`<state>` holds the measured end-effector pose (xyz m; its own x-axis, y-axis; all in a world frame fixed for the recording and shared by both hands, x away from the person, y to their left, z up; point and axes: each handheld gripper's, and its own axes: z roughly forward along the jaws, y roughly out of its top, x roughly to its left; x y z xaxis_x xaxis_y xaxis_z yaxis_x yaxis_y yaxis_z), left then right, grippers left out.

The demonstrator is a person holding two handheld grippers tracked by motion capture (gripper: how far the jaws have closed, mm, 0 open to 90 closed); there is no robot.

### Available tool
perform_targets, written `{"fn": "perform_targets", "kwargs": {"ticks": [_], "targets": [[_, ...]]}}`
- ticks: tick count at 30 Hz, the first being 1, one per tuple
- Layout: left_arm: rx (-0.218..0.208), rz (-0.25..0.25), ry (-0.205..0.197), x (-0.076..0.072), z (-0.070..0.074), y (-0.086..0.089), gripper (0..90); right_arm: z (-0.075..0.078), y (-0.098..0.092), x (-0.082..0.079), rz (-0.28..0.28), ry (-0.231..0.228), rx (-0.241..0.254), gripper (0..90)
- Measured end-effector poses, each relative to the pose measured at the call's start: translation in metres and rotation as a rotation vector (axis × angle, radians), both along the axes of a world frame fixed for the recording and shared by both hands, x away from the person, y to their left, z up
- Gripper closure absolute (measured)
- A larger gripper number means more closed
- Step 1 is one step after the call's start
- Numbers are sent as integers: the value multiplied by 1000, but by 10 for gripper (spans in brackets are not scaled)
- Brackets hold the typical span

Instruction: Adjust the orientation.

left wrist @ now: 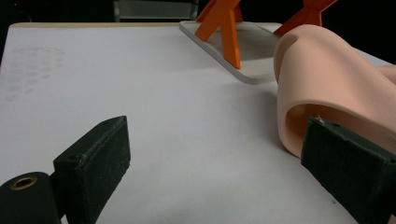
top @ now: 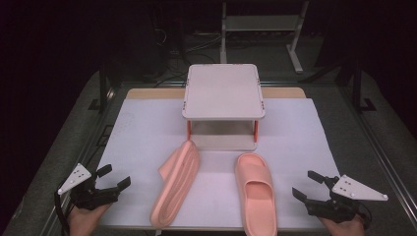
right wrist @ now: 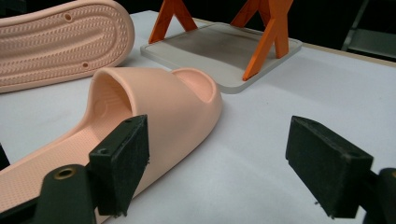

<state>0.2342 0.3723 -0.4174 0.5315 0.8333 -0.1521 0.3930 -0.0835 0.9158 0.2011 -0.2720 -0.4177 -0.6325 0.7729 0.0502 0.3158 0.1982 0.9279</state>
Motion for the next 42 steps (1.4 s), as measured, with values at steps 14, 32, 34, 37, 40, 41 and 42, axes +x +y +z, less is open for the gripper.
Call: {"fn": "perform_targets", "kwargs": {"ticks": [14, 32, 34, 37, 40, 41, 42], "targets": [[-6, -28, 16, 2, -1, -4, 76, 1, 4, 1, 14, 1, -5, 197], [49, -132, 66, 8, -2, -41, 137, 5, 8, -1, 28, -11, -6, 198], [53, -140, 71, 10, -2, -47, 156, 5, 9, -1, 33, -16, -9, 198], [71, -151, 85, 13, -3, -51, 168, 5, 9, -1, 34, -19, -10, 198], [96, -173, 106, 18, -6, -57, 202, 7, 11, -1, 34, -21, -5, 198], [99, -176, 118, 21, -8, -58, 202, 7, 11, -1, 34, -21, -5, 198], [96, -181, 128, 23, -9, -60, 208, 7, 11, -1, 37, -23, -9, 198]]}}
